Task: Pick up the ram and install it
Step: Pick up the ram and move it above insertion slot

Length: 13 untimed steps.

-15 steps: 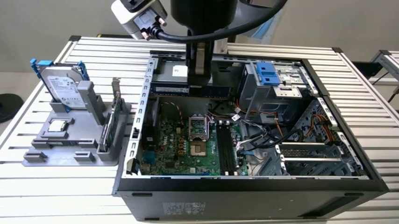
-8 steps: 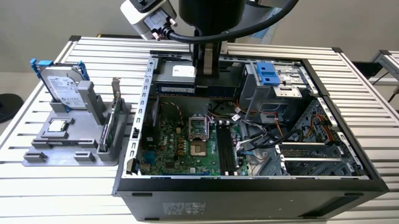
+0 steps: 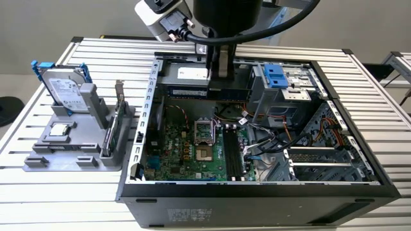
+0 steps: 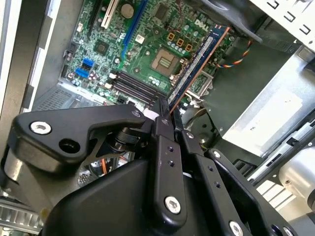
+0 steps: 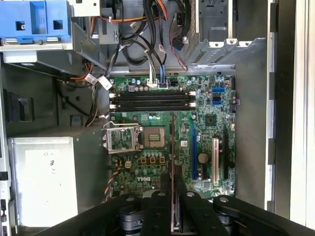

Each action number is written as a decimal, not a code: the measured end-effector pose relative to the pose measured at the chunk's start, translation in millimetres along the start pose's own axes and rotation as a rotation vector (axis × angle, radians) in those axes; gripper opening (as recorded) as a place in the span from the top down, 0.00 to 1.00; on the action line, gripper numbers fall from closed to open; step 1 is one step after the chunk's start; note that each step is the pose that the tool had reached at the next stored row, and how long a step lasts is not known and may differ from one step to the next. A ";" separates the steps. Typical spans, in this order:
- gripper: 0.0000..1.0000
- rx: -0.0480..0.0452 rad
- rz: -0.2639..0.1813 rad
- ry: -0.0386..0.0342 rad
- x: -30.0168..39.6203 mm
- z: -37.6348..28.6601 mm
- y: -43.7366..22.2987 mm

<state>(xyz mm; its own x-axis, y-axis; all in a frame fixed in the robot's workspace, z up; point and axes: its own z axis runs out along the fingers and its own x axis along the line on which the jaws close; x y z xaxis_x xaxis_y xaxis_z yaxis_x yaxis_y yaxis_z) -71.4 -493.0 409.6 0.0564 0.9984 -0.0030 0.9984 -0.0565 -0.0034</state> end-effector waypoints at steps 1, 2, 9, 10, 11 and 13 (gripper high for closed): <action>1.00 0.0000 0.000 0.0000 0.1 0.0 1.4; 1.00 0.0000 0.000 0.0000 0.1 0.0 2.5; 1.00 0.0000 0.000 0.0001 0.6 0.0 11.2; 1.00 0.0000 0.000 0.0001 0.7 0.0 12.4; 1.00 0.0000 0.000 0.0000 0.8 0.0 13.6; 1.00 0.0000 0.000 -0.0001 0.9 -0.1 16.1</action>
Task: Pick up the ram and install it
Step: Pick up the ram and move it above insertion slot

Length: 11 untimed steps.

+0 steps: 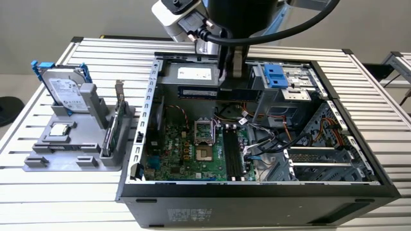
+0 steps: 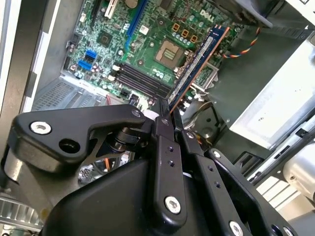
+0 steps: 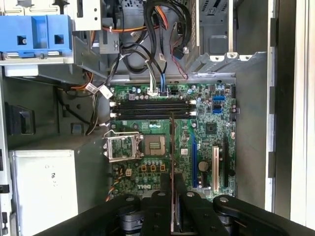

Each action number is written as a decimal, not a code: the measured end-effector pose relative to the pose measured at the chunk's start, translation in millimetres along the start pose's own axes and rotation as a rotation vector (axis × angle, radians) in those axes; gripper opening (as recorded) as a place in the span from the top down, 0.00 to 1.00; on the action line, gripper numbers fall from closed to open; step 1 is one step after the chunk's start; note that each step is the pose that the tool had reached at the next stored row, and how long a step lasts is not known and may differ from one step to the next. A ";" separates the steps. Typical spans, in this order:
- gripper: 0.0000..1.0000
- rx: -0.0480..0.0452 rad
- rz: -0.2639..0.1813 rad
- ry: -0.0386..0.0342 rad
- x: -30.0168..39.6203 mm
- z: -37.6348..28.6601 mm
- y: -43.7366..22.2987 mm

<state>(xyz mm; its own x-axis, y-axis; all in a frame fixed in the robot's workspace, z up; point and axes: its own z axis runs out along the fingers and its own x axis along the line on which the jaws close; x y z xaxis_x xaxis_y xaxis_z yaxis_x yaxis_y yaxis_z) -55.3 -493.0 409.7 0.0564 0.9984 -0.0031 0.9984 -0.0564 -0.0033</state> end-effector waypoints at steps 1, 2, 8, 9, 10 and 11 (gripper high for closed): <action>1.00 0.0000 0.000 0.0001 0.1 0.0 1.2; 1.00 0.0000 0.000 0.0000 0.1 0.0 2.5; 1.00 0.0000 0.000 0.0001 0.5 0.0 9.1; 1.00 0.0000 0.000 0.0001 0.6 0.0 10.1; 1.00 0.0000 0.000 0.0000 0.6 0.0 11.0; 1.00 0.0000 0.000 0.0001 0.7 0.0 11.9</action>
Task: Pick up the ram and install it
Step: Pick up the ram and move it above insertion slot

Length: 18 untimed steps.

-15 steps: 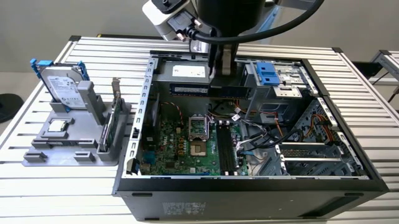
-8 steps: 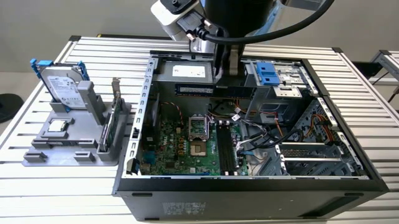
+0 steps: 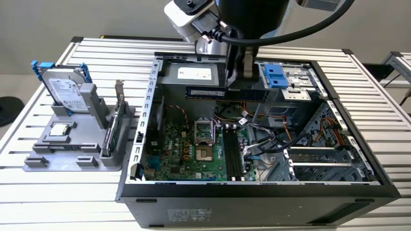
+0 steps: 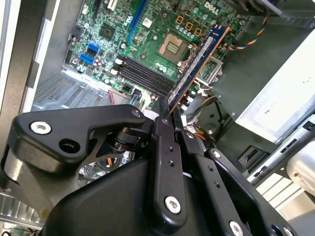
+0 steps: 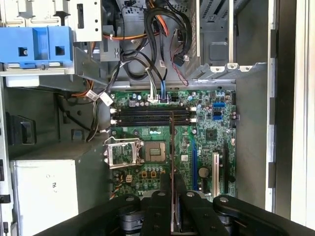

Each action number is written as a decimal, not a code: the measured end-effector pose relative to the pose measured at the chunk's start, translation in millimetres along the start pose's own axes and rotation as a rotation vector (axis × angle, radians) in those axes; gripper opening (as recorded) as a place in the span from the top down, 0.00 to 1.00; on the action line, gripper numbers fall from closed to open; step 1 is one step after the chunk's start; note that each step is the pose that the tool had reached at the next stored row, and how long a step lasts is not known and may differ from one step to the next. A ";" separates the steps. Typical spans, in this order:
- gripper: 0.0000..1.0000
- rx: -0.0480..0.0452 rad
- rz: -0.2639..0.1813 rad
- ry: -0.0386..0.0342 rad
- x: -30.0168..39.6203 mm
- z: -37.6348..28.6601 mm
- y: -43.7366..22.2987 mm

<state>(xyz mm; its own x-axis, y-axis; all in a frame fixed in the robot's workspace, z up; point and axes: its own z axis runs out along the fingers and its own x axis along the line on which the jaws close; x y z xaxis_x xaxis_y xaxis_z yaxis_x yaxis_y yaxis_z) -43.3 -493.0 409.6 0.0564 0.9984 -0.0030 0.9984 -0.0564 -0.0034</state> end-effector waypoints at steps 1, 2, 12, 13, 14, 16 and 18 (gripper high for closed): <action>1.00 0.0000 0.000 0.0000 0.0 0.0 0.7; 1.00 0.0000 0.000 0.0000 0.1 0.0 1.5; 1.00 0.0000 0.000 -0.0001 0.5 -0.1 9.5; 1.00 0.0000 0.000 0.0000 0.6 0.0 10.3; 1.00 0.0000 0.000 0.0000 0.6 -0.1 11.1; 1.00 0.0000 0.000 0.0000 0.7 0.0 12.5; 1.00 0.0000 0.000 0.0000 0.7 -0.1 13.3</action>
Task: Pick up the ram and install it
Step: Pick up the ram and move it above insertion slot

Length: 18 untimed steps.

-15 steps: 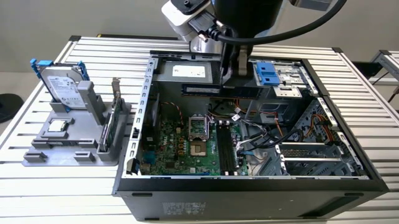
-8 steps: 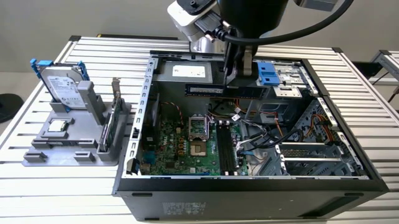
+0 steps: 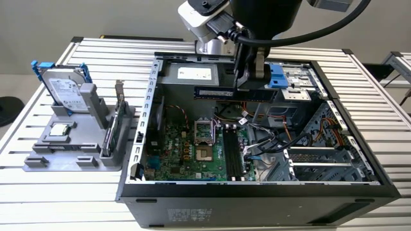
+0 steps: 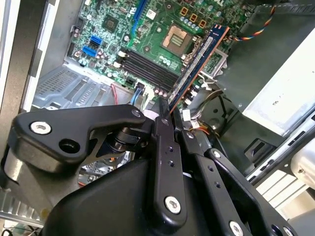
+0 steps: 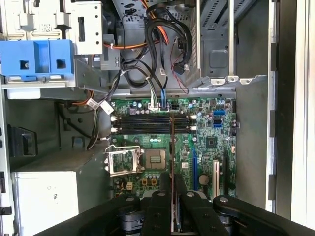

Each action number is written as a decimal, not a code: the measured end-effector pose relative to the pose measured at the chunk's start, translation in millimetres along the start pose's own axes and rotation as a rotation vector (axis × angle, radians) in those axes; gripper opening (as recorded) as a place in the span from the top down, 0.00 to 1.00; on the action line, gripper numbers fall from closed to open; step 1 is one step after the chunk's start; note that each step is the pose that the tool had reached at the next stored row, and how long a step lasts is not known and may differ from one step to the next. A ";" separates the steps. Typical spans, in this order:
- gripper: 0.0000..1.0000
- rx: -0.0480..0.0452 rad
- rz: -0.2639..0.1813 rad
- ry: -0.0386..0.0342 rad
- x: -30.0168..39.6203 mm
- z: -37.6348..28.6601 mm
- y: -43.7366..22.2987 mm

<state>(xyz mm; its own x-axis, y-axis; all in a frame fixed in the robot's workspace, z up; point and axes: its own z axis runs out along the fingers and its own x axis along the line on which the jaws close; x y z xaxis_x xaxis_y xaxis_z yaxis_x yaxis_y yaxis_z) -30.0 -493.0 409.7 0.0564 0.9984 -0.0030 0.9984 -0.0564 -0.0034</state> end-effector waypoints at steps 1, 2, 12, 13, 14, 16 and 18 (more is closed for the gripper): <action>1.00 0.0000 0.000 0.0000 0.0 0.0 0.0; 1.00 0.0000 0.000 0.0000 0.0 0.0 0.1; 1.00 0.0000 0.000 0.0000 0.1 0.0 1.0; 1.00 0.0000 0.000 0.0000 0.1 0.0 1.4; 1.00 0.0000 0.000 0.0000 0.1 0.0 1.8; 1.00 0.0000 0.000 0.0000 0.2 0.0 2.6; 1.00 0.0000 0.000 0.0000 0.2 0.0 3.3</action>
<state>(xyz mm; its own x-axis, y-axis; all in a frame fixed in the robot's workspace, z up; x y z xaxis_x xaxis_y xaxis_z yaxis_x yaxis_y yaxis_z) -26.7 -493.0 409.7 0.0563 0.9984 -0.0031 0.9984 -0.0563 -0.0034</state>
